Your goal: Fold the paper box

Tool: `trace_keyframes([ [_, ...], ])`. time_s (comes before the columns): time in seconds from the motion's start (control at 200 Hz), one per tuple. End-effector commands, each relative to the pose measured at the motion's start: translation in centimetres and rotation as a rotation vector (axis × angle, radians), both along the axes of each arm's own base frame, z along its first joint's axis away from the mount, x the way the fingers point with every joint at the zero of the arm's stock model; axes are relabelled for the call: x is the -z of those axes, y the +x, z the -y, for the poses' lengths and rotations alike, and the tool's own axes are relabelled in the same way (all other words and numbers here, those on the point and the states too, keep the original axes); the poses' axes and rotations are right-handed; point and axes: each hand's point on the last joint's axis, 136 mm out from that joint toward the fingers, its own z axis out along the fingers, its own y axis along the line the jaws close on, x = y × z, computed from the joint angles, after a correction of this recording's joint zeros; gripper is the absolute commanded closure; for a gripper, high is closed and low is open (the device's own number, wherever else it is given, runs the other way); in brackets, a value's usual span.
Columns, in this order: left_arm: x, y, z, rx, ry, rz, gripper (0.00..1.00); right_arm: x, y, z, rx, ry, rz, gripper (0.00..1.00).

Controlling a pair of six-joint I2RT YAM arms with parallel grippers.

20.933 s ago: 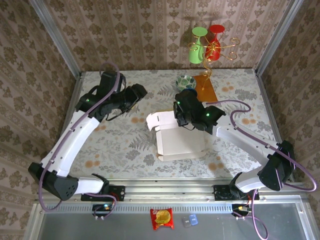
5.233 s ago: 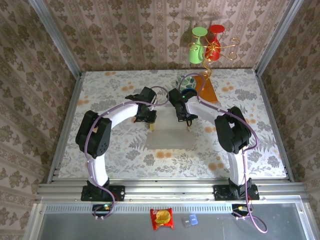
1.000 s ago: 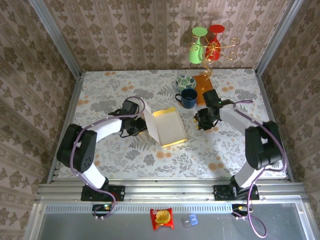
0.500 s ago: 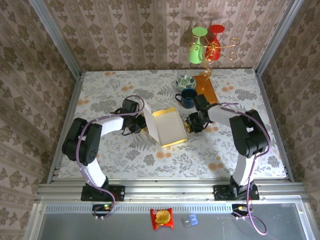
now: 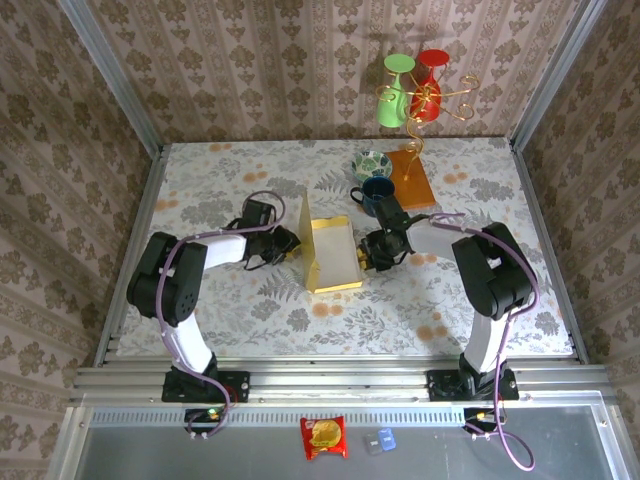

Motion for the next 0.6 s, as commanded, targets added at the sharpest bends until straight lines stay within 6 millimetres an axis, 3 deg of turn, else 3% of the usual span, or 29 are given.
trace_keyframes([
  [0.0, -0.2, 0.0, 0.4, -0.008, -0.049, -0.005, 0.76, -0.6, -1.7, -1.6, -0.009, 0.038, -0.032, 0.78],
  [0.29, -0.4, 0.4, -0.1, -0.015, -0.065, 0.001, 0.76, -0.6, -3.9, -3.5, -0.014, 0.033, -0.070, 0.78],
  [0.595, 0.0, 1.3, 0.7, 0.056, -0.094, -0.031, 0.76, -1.2, -5.2, -6.3, -0.024, 0.064, -0.081, 0.76],
])
